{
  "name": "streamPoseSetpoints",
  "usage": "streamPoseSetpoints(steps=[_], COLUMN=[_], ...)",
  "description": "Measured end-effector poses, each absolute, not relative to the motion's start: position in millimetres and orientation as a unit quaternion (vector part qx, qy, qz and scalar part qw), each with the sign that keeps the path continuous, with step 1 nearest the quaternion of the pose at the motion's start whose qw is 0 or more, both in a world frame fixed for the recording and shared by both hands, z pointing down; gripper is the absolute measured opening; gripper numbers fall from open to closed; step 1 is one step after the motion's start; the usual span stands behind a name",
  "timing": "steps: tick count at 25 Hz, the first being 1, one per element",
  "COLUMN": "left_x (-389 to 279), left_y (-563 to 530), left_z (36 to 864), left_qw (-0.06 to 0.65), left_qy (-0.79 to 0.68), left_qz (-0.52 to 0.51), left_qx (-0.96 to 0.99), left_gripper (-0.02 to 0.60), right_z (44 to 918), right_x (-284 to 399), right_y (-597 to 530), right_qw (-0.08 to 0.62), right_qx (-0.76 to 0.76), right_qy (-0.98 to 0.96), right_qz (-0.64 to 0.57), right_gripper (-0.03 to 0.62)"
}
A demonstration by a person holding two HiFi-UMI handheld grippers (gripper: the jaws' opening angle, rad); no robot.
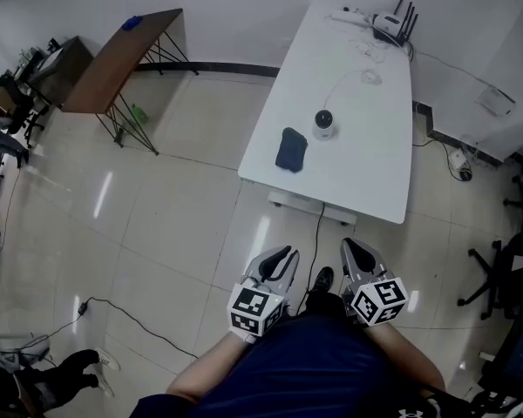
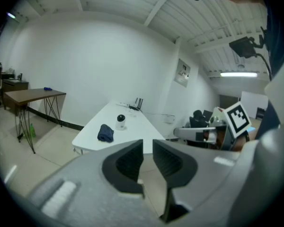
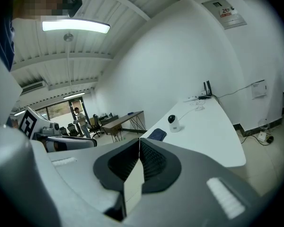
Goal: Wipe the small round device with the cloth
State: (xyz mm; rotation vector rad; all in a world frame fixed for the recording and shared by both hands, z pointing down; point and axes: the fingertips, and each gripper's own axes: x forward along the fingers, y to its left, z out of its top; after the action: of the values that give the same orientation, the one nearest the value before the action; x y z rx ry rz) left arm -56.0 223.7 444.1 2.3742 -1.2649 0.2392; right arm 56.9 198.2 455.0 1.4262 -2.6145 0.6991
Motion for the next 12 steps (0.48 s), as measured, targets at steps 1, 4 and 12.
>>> streamPoseSetpoints(steps=[1, 4, 12], left_x=[-54.0, -49.3, -25.2], left_y=[214.8, 191.9, 155.8], left_z=[440.1, 438.6, 431.3], left_qw=[0.218, 0.203, 0.200], left_qy=[-0.464, -0.487, -0.523], left_qz=[0.087, 0.091, 0.102], left_qx=[0.854, 0.845, 0.823], left_gripper=[0.061, 0.061, 0.063], right_z=[453.0, 450.8, 451.2], right_x=[60.7, 76.0, 114.6], right_y=[189.1, 165.3, 118.1], right_qw=[0.038, 0.029, 0.019], right_qx=[0.462, 0.452, 0.439], right_qy=[-0.856, -0.861, -0.864], right_qz=[0.228, 0.232, 0.248], right_gripper=[0.012, 0.012, 0.012])
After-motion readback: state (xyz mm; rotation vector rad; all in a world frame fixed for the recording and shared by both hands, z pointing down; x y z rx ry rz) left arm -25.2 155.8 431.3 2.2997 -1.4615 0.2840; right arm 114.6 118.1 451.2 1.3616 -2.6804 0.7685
